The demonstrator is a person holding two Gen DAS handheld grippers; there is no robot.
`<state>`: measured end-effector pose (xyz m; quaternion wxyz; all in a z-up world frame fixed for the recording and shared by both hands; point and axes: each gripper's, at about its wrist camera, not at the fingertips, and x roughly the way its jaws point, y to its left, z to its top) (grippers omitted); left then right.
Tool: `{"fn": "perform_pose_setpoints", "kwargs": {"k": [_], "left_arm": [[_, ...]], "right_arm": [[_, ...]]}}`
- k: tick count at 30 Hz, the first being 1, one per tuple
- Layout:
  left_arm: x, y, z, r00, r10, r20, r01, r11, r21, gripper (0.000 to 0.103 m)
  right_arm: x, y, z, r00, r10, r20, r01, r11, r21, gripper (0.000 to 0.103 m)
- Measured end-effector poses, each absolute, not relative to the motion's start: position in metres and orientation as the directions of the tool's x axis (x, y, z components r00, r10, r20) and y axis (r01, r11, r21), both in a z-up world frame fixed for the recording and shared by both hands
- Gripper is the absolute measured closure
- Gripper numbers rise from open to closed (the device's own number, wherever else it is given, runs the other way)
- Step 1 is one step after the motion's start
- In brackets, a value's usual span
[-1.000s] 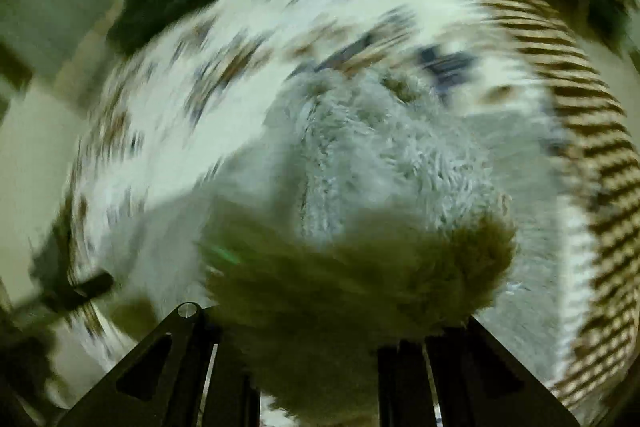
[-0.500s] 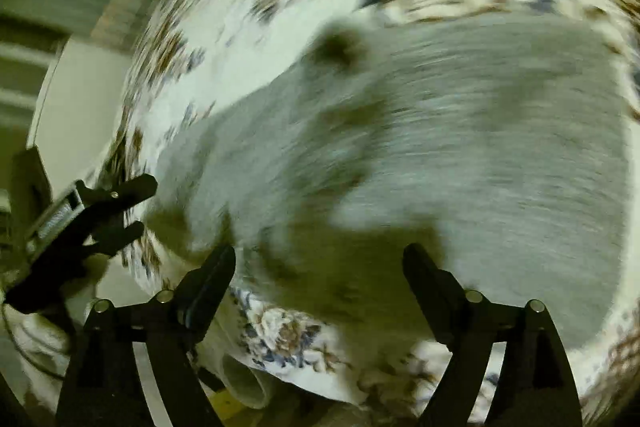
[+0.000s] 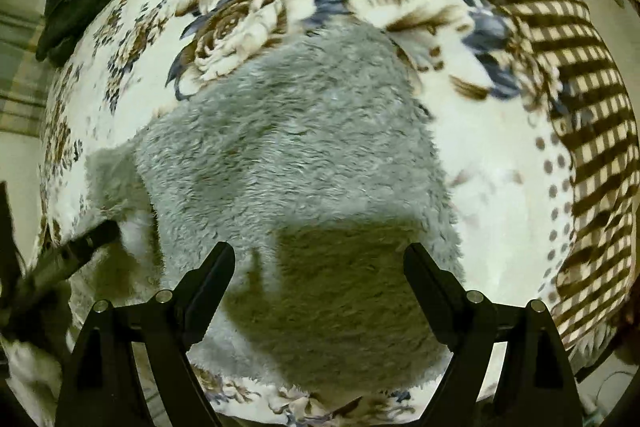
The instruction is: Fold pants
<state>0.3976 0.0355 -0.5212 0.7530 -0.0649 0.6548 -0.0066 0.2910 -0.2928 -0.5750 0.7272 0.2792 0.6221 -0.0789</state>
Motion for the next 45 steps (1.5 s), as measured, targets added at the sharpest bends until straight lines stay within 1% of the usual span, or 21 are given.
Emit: {"fn": "perform_pose_setpoints", "kwargs": {"k": [2, 5, 9, 11, 12, 13, 14, 15, 17, 19, 23, 25, 28, 30, 31, 33, 35, 37, 41, 43, 45], "left_arm": [[0.398, 0.052, -0.515, 0.153, -0.166, -0.974, -0.12, 0.975, -0.185, 0.0], [0.393, 0.039, -0.508, 0.159, -0.235, -0.959, -0.04, 0.969, -0.244, 0.0], [0.381, -0.003, -0.518, 0.114, -0.253, -0.961, 0.113, 0.964, -0.24, 0.0], [0.378, -0.021, -0.539, 0.071, -0.207, -0.976, 0.174, 0.966, -0.192, 0.002], [0.378, -0.023, -0.548, 0.054, -0.197, -0.979, 0.174, 0.967, -0.185, 0.007], [0.378, -0.022, -0.557, 0.028, -0.199, -0.98, 0.164, 0.968, -0.192, 0.035], [0.377, -0.015, -0.564, 0.0, -0.23, -0.973, 0.13, 0.965, -0.228, 0.075], [0.375, -0.006, -0.563, 0.001, -0.293, -0.956, 0.083, 0.953, -0.292, 0.081], [0.366, 0.014, -0.549, 0.068, -0.368, -0.927, 0.013, 0.93, -0.368, 0.085], [0.353, 0.028, -0.536, 0.112, -0.403, -0.908, -0.032, 0.912, -0.408, 0.086], [0.33, 0.06, -0.535, 0.123, -0.452, -0.883, -0.177, 0.866, -0.468, 0.086], [0.328, 0.07, -0.546, 0.111, -0.442, -0.89, -0.225, 0.861, -0.455, 0.083], [0.335, 0.076, -0.562, 0.068, -0.426, -0.902, -0.256, 0.867, -0.428, 0.068], [0.333, 0.074, -0.559, 0.061, -0.394, -0.917, -0.242, 0.886, -0.396, 0.053], [0.333, 0.077, -0.553, 0.074, -0.38, -0.922, -0.232, 0.892, -0.387, 0.042], [0.33, 0.08, -0.539, 0.109, -0.353, -0.929, -0.211, 0.905, -0.369, 0.032], [0.326, 0.088, -0.528, 0.142, -0.352, -0.925, -0.205, 0.904, -0.375, 0.016], [0.314, 0.107, -0.513, 0.19, -0.345, -0.919, -0.222, 0.897, -0.383, 0.015], [0.284, 0.164, -0.503, 0.347, -0.333, -0.877, -0.364, 0.814, -0.454, 0.003], [0.269, 0.194, -0.514, 0.404, -0.301, -0.864, -0.456, 0.752, -0.475, 0.003], [0.256, 0.22, -0.537, 0.411, -0.301, -0.86, -0.552, 0.669, -0.498, 0.003]], "right_arm": [[0.294, -0.294, -0.578, 0.212, 0.24, -0.947, 0.462, 0.829, 0.314, 0.015], [0.295, -0.29, -0.584, 0.204, 0.255, -0.945, 0.462, 0.826, 0.323, 0.015], [0.3, -0.289, -0.587, 0.2, 0.263, -0.944, 0.456, 0.827, 0.327, 0.015], [0.303, -0.288, -0.587, 0.194, 0.263, -0.945, 0.449, 0.833, 0.324, 0.015], [0.304, -0.288, -0.588, 0.191, 0.265, -0.945, 0.445, 0.835, 0.324, 0.015], [0.309, -0.286, -0.59, 0.186, 0.263, -0.947, 0.443, 0.838, 0.32, 0.015], [0.31, -0.287, -0.59, 0.182, 0.262, -0.948, 0.439, 0.841, 0.317, 0.015], [0.312, -0.287, -0.591, 0.181, 0.262, -0.948, 0.437, 0.842, 0.317, 0.015], [0.315, -0.288, -0.592, 0.179, 0.263, -0.948, 0.43, 0.846, 0.316, 0.015], [0.319, -0.286, -0.595, 0.172, 0.263, -0.949, 0.419, 0.853, 0.312, 0.015], [0.328, -0.279, -0.603, 0.148, 0.261, -0.954, 0.395, 0.868, 0.299, 0.015], [0.333, -0.273, -0.606, 0.137, 0.26, -0.956, 0.379, 0.878, 0.293, 0.015], [0.341, -0.262, -0.61, 0.116, 0.221, -0.968, 0.344, 0.905, 0.248, 0.014], [0.345, -0.257, -0.612, 0.103, 0.203, -0.974, 0.328, 0.917, 0.226, 0.013], [0.346, -0.256, -0.612, 0.1, 0.197, -0.975, 0.325, 0.92, 0.219, 0.013], [0.347, -0.253, -0.612, 0.094, 0.189, -0.977, 0.317, 0.925, 0.209, 0.013], [0.347, -0.25, -0.609, 0.092, 0.19, -0.977, 0.31, 0.927, 0.21, 0.012], [0.347, -0.246, -0.604, 0.094, 0.198, -0.976, 0.305, 0.927, 0.218, 0.012], [0.348, -0.231, -0.589, 0.119, 0.228, -0.966, 0.293, 0.922, 0.254, 0.01], [0.351, -0.217, -0.58, 0.155, 0.234, -0.96, 0.265, 0.926, 0.268, 0.006], [0.354, -0.199, -0.575, 0.179, 0.222, -0.959, 0.23, 0.938, 0.26, 0.005]]}}
